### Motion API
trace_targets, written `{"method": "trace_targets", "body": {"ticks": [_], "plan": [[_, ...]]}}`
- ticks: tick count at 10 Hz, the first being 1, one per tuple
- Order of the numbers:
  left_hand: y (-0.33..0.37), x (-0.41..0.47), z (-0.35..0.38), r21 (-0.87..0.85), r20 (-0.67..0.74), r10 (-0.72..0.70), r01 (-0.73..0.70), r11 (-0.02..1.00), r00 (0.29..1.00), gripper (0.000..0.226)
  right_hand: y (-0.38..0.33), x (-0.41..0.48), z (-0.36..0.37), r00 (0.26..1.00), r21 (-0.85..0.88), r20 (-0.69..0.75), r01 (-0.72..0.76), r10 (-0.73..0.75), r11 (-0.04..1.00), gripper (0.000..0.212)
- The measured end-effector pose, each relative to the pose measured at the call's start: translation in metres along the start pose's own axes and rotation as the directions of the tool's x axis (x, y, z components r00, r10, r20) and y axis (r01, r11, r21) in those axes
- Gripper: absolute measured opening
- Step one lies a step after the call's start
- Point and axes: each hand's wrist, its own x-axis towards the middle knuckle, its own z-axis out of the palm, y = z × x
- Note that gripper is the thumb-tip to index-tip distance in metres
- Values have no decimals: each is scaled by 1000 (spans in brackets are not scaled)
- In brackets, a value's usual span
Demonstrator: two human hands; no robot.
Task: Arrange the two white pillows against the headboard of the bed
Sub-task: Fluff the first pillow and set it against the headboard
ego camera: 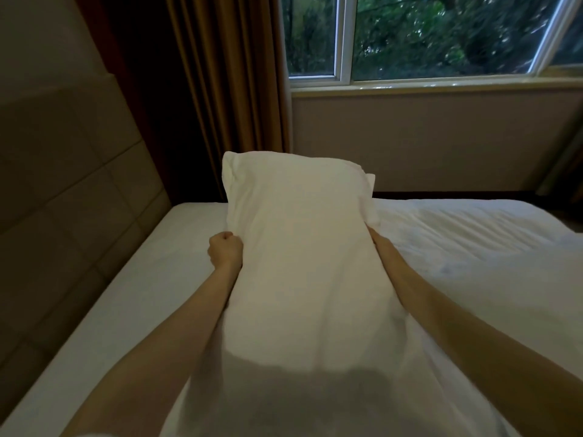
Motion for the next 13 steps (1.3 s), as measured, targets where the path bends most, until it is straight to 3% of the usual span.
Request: {"method": "trace_targets", "body": {"ticks": [1, 3, 5, 7, 8, 9, 12, 13], "plan": [[-8, 27, -45, 16, 17, 9, -9, 1000, 1000, 43, -4, -23, 55, 999, 18, 4, 44, -44, 999, 64], [-20, 77, -123, 12, 23, 42, -42, 999, 999, 40, -22, -45, 146, 999, 108, 38, -1, -3, 994, 59], [-26, 106, -176, 15, -5, 74, -74, 997, 997, 38, -34, -57, 197, 998, 133, 61, 18, -26, 991, 58], [-27, 115, -199, -5, -73, 69, -69, 998, 995, 37, -44, -49, 220, 998, 115, 24, 58, -62, 992, 47], [-28, 116, -205, -19, -110, 55, -57, 998, 992, 35, -44, -40, 222, 996, 18, 82, 35, -37, 999, 40], [-29, 116, -209, -39, -154, 35, -41, 998, 988, 24, -47, -32, 222, 992, -9, 121, 46, -45, 999, 43], [-12, 124, -221, -2, -292, 61, -64, 998, 955, 23, -57, -23, 224, 973, 0, 210, 102, -100, 995, 55], [-12, 131, -227, 4, -319, 59, -60, 998, 946, 24, -59, -12, 235, 972, 14, 220, 79, -80, 997, 43]]}}
